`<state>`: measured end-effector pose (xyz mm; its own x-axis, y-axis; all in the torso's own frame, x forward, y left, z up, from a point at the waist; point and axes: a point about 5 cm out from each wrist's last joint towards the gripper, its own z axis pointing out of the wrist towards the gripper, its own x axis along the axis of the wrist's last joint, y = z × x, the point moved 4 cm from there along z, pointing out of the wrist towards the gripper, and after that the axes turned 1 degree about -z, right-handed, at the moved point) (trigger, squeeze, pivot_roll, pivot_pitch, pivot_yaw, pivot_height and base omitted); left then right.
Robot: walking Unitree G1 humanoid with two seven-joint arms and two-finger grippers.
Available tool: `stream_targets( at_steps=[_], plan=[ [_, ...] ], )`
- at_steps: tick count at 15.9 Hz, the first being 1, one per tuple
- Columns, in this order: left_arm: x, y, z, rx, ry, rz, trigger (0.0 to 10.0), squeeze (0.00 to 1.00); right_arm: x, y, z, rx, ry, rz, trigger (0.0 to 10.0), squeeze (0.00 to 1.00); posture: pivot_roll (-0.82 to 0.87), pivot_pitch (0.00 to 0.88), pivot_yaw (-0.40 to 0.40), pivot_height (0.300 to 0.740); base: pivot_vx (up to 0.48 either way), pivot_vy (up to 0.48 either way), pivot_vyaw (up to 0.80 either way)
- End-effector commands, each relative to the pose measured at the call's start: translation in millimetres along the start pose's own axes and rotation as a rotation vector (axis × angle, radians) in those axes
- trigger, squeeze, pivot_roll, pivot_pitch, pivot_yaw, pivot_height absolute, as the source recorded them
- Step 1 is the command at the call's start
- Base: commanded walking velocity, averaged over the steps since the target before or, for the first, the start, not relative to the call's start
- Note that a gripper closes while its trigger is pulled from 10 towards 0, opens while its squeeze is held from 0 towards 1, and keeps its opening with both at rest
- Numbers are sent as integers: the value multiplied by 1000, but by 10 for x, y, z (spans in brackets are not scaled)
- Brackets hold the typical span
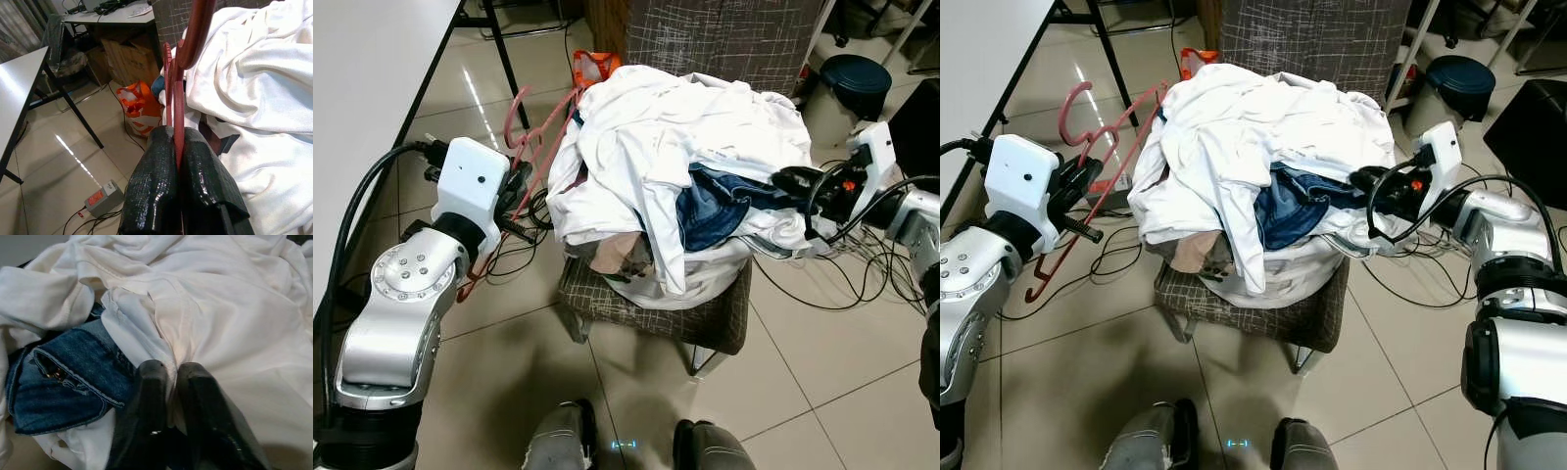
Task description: Hang hanger
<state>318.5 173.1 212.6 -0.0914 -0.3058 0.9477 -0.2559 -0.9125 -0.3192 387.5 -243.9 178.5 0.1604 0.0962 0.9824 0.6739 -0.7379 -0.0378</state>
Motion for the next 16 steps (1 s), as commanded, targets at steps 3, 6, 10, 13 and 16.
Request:
stream_targets(
  at_steps=[3,6,10,13,16],
  plan=[
    [43,22,-2,-2,15,13,10000,0,146,-9,-75,46,34,-47,0,0,1,186,11,740,0,0,0],
    [48,11,-3,3,16,15,10000,0,210,-34,-269,103,68,-62,0,0,-1,183,13,740,0,0,0],
    [46,38,22,-10,18,14,10000,0,152,-22,-654,100,56,-66,0,0,-10,180,28,740,0,0,0],
    [49,58,36,-21,20,13,10000,0,45,-113,-891,104,30,-44,0,0,-16,180,33,740,0,0,0],
    [46,50,30,-20,20,13,10000,0,-42,-231,-1095,112,5,-2,0,0,-16,178,32,740,0,0,0]
  ],
)
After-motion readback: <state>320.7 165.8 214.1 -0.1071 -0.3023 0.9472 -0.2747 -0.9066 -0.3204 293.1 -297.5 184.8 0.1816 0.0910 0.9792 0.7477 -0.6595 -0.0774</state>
